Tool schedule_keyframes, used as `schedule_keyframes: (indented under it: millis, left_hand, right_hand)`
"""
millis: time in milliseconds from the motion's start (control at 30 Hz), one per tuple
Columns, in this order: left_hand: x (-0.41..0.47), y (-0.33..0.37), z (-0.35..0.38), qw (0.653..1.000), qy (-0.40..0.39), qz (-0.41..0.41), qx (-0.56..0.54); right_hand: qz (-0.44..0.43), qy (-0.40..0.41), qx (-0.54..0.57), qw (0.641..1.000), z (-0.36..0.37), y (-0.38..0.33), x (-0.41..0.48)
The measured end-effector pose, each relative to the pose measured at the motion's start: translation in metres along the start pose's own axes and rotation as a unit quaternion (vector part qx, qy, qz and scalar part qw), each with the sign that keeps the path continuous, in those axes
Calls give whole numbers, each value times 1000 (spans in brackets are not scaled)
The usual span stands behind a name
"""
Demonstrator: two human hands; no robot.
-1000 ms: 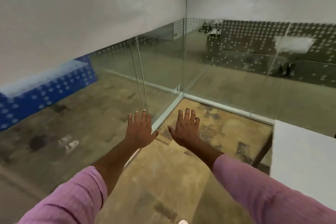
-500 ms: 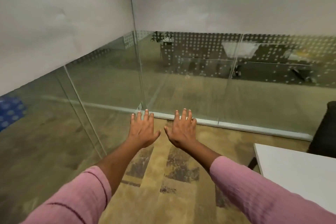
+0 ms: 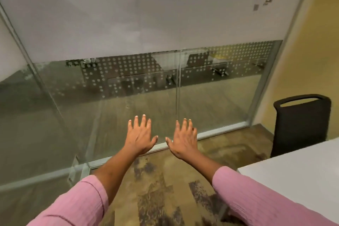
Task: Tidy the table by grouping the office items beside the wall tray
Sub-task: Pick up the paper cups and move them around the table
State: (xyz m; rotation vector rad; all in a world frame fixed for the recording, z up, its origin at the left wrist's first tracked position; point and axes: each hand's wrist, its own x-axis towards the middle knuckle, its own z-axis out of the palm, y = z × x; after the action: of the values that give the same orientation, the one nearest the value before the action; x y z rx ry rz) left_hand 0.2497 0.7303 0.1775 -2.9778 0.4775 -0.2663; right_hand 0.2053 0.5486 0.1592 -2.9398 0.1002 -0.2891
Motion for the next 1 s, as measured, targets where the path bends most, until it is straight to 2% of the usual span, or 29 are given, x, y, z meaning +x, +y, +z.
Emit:
schedule_keyframes:
  millis: [200,433,600,1000]
  left_hand:
    - [128,28,13,994,18,108,-26]
    - [282,81,36,982,39,177,-52]
    - [400,145,52,970,23,235,-53]
    - [622,331,58,926,50,368,-68]
  right_hand:
    - [102,25,-25,994,10,47,85]
    - [174,59,-40,982,16,125,202]
    - [217,81,-59,971,7,201,283]
    - [349,92,-100,927,-5,395,416]
